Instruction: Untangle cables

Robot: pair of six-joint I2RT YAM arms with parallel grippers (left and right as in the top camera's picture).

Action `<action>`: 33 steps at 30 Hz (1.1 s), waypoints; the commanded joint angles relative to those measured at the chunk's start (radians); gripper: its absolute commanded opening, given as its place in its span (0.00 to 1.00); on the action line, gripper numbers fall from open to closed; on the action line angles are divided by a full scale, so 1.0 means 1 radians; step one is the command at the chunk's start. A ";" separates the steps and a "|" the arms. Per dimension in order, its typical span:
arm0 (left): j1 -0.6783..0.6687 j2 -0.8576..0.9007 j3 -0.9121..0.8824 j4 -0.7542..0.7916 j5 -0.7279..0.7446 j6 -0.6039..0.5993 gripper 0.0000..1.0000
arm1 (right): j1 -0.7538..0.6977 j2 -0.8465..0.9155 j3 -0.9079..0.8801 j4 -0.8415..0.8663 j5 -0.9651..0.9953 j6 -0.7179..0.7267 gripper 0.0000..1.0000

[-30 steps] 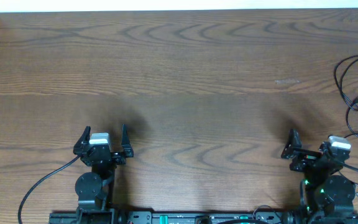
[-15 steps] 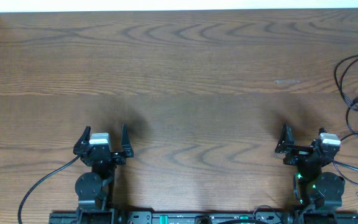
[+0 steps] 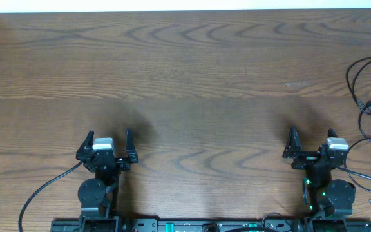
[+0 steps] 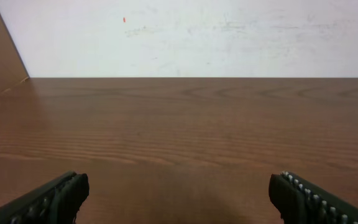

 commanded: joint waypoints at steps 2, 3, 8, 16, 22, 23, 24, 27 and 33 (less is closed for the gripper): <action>0.002 -0.006 -0.028 -0.023 -0.024 0.013 0.98 | -0.005 -0.007 -0.006 0.001 -0.010 -0.026 0.99; 0.002 -0.006 -0.028 -0.023 -0.024 0.013 0.98 | -0.005 -0.007 -0.006 0.001 -0.010 -0.026 0.99; 0.002 -0.006 -0.028 -0.023 -0.024 0.013 0.98 | -0.005 -0.007 -0.006 0.000 -0.010 -0.026 0.99; 0.002 -0.006 -0.028 -0.023 -0.024 0.013 0.98 | -0.005 -0.007 -0.006 -0.001 -0.008 -0.097 0.99; 0.003 -0.006 -0.028 -0.023 -0.024 0.013 0.98 | -0.005 -0.007 -0.006 -0.002 -0.009 -0.091 0.99; 0.002 -0.006 -0.028 -0.023 -0.024 0.013 0.98 | -0.005 -0.007 -0.006 -0.002 -0.009 -0.092 0.99; 0.002 -0.006 -0.028 -0.023 -0.024 0.013 0.98 | -0.005 -0.007 -0.006 -0.002 -0.009 -0.092 0.99; 0.002 -0.006 -0.028 -0.023 -0.024 0.013 0.98 | -0.005 -0.007 -0.006 -0.002 -0.009 -0.092 0.99; 0.002 -0.006 -0.028 -0.023 -0.024 0.013 0.98 | -0.005 -0.007 -0.006 -0.002 -0.010 -0.085 0.99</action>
